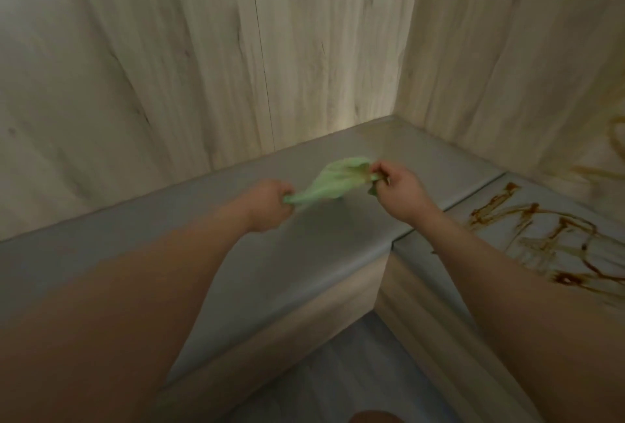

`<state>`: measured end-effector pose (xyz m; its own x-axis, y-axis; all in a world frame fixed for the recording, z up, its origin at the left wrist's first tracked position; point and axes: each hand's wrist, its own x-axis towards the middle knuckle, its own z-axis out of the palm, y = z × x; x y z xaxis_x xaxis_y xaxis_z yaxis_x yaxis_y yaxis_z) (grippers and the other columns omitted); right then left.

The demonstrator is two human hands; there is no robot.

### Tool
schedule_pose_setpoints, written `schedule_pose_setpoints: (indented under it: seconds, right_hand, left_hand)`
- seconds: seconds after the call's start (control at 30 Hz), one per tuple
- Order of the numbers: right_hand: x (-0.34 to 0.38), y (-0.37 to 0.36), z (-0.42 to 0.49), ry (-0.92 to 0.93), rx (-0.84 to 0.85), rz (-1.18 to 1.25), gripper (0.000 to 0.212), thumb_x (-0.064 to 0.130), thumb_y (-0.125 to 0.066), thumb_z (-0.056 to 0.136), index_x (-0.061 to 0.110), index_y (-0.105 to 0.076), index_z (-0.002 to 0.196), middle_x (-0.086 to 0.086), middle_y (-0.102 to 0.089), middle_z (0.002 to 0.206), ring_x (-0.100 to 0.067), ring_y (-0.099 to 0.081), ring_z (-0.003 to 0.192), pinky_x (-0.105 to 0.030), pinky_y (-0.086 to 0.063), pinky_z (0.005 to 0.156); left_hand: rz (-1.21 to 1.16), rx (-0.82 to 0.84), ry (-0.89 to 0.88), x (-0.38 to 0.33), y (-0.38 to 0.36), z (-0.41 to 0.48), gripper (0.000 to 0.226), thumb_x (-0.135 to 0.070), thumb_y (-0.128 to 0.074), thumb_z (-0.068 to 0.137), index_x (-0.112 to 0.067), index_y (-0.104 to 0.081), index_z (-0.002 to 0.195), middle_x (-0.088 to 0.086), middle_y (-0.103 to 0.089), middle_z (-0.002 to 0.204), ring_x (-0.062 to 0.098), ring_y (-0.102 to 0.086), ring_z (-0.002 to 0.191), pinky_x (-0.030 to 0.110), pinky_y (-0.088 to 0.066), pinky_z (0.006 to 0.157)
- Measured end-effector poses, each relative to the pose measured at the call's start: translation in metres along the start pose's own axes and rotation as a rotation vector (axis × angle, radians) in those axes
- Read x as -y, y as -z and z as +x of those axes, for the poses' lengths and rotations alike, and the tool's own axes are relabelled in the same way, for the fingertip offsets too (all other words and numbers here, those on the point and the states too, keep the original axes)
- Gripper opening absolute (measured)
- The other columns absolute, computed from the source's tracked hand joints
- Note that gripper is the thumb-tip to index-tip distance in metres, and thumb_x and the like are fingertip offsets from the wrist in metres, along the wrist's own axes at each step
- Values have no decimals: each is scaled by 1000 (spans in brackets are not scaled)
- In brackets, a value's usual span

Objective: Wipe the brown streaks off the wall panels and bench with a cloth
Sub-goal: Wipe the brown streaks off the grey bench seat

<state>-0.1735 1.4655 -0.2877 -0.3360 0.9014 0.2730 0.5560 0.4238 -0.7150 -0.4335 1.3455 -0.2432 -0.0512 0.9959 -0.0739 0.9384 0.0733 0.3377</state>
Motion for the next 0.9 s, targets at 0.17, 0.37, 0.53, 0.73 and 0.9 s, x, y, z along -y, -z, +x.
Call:
schedule_pose_setpoints:
  seconds: [0.17,0.37,0.53,0.73,0.9]
  right_hand:
    - [-39,-17,-32,-244,371,-338,35,43,-63,73,26,-78,101,-11,-58,122,-33,-56,117,-36,-44,108]
    - [16,-104,-49,-183,242,-480,73,74,-34,90,41,-34,155,-21,-25,163,-48,-23,148,-58,-13,121]
    - [48,-156,-58,43,511,-524,86,91,-27,86,50,-16,161,-13,2,173,-43,11,157,-61,15,121]
    - [3,-111,-52,202,598,-548,88,98,-25,79,61,-9,157,8,-2,174,-28,4,160,-51,6,127]
    - [-71,-27,4,-150,515,-685,97,103,-20,73,58,0,158,6,6,174,-30,5,160,-53,4,126]
  left_hand:
    - [116,382,68,15,-57,-20,56,-21,-63,94,-28,-51,149,5,-57,143,25,-57,129,30,-44,109]
    - [97,240,154,13,-48,-38,41,-12,-57,96,-18,-65,135,7,-60,140,26,-55,130,25,-40,103]
    - [193,162,294,10,-27,-44,31,-16,-52,97,-17,-69,122,9,-65,131,28,-59,122,35,-48,103]
    - [218,120,349,-11,-21,-31,32,-16,-47,97,-13,-70,120,12,-66,130,31,-59,120,39,-50,102]
    - [207,145,343,-18,-35,-19,34,-16,-47,99,-10,-65,127,13,-60,137,32,-56,125,35,-47,100]
